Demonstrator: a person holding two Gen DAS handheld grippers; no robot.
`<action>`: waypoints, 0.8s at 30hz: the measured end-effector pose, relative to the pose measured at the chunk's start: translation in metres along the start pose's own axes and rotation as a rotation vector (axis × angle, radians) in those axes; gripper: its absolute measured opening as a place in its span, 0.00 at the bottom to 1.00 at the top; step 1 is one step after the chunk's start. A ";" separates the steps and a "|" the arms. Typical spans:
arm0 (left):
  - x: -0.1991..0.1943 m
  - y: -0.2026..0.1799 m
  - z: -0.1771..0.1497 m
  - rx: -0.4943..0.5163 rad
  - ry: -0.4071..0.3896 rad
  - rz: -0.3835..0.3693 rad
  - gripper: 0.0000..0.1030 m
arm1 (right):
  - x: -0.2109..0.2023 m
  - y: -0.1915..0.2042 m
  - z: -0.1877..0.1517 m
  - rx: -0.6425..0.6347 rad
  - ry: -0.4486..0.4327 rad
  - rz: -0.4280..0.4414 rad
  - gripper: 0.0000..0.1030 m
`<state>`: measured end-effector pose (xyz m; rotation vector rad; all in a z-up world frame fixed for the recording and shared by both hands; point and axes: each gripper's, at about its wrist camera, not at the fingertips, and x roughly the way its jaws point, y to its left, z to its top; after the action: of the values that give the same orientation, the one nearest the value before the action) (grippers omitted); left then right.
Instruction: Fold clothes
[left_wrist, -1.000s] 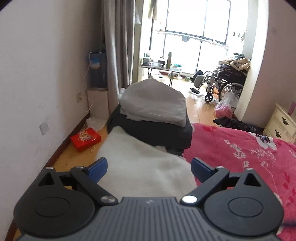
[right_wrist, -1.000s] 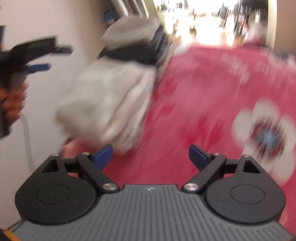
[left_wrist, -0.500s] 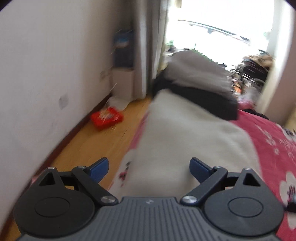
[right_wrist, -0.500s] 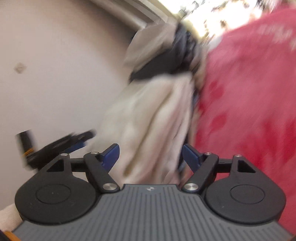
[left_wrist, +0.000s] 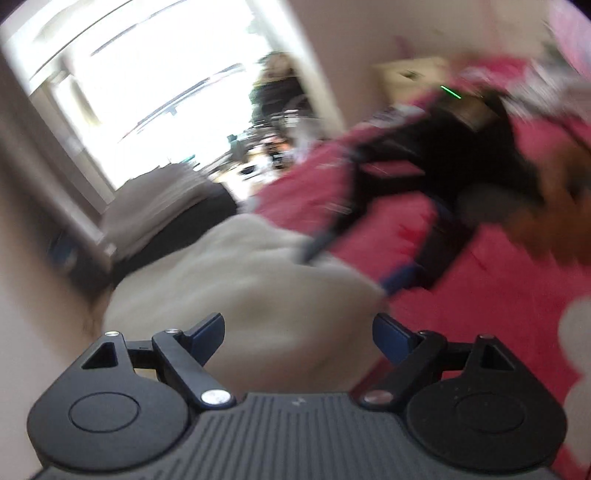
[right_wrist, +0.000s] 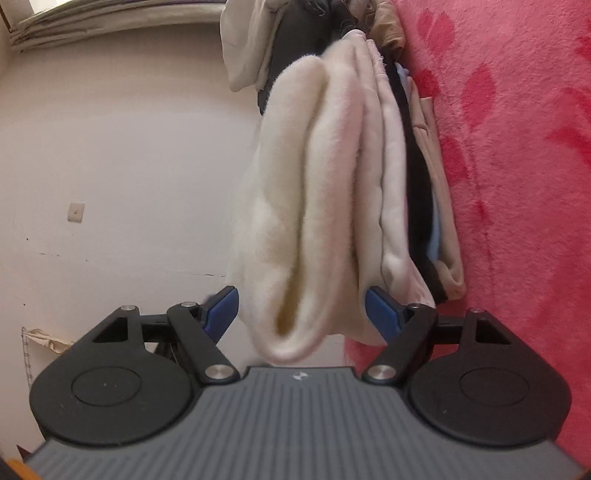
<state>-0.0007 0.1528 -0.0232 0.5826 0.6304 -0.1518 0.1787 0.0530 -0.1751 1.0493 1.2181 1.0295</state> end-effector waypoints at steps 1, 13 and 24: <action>0.004 -0.005 0.000 0.025 -0.004 0.000 0.85 | 0.001 0.000 0.002 0.011 0.000 0.011 0.74; 0.032 -0.016 0.002 0.137 -0.073 0.107 0.53 | 0.004 0.018 0.015 -0.028 0.008 0.136 0.75; 0.009 0.014 0.013 0.058 -0.104 0.146 0.28 | -0.017 0.001 0.044 0.038 -0.107 0.201 0.76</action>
<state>0.0173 0.1573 -0.0135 0.6697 0.4816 -0.0626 0.2210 0.0335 -0.1680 1.2602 1.0654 1.0923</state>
